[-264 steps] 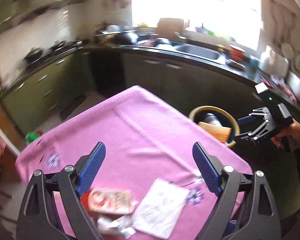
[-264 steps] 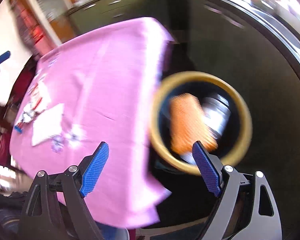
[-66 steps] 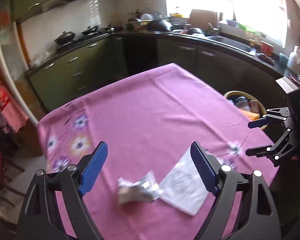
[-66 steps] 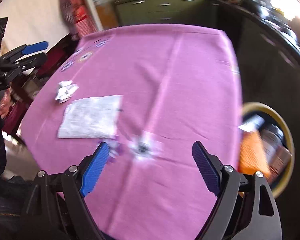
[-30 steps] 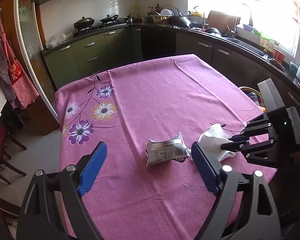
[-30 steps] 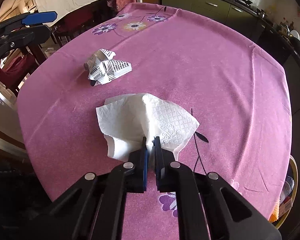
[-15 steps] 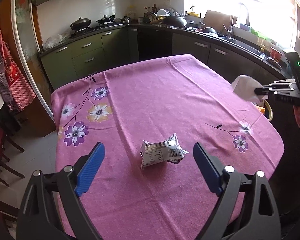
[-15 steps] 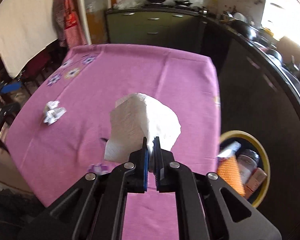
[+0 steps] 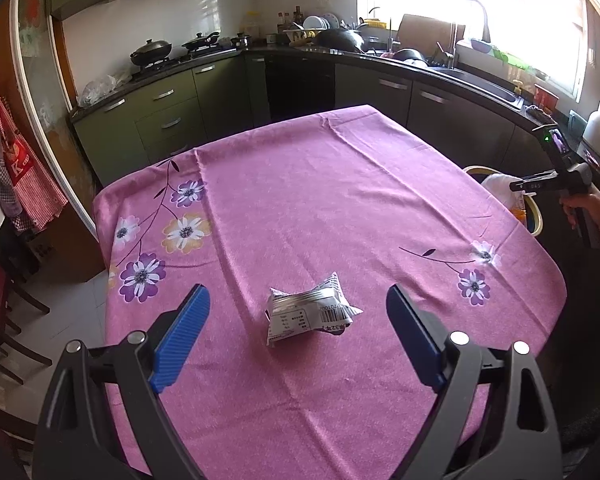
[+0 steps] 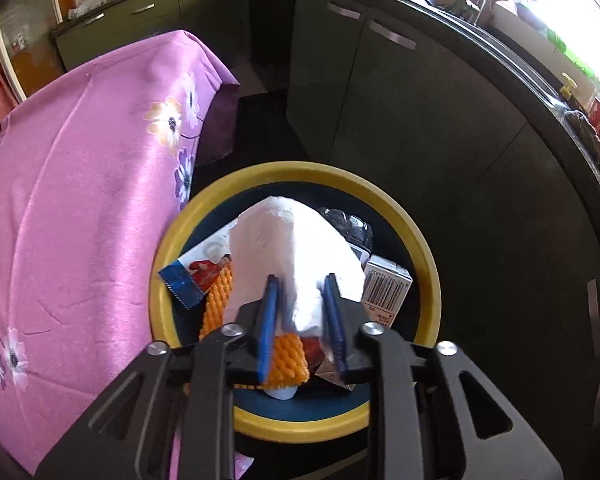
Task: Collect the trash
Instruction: 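Carry the napkin over the bin and open the right tool, then grasp the crumpled snack wrapper with the left tool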
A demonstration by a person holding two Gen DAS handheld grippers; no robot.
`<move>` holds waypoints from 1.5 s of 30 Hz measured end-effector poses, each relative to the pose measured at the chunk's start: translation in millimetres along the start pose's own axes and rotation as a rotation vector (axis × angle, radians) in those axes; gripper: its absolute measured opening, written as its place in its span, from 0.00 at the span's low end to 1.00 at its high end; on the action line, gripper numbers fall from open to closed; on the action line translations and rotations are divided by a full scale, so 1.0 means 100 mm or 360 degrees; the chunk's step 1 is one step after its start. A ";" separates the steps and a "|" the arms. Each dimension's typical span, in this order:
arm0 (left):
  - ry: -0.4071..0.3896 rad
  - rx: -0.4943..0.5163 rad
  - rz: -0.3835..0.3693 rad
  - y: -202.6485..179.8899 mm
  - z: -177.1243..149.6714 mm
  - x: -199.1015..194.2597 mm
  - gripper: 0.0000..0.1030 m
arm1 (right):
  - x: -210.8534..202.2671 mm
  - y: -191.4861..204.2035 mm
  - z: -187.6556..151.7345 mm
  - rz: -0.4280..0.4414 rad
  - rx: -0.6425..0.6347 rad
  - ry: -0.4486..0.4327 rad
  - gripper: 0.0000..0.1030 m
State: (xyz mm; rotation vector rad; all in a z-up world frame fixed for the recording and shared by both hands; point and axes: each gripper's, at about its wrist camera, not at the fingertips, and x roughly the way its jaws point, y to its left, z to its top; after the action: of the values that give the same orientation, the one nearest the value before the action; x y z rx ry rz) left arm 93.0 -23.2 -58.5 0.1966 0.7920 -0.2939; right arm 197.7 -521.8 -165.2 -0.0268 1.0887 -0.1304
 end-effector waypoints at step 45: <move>0.0284 -0.0193 -0.0045 0.04 -0.12 1.02 0.54 | -0.69 0.68 -0.38 0.0256 -0.0150 -0.0234 0.68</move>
State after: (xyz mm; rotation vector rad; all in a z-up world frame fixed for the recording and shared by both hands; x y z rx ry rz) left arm 153.6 -35.2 -140.1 0.0985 0.9868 -0.2564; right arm 139.3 -444.8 -128.2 -0.0332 0.9454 0.0668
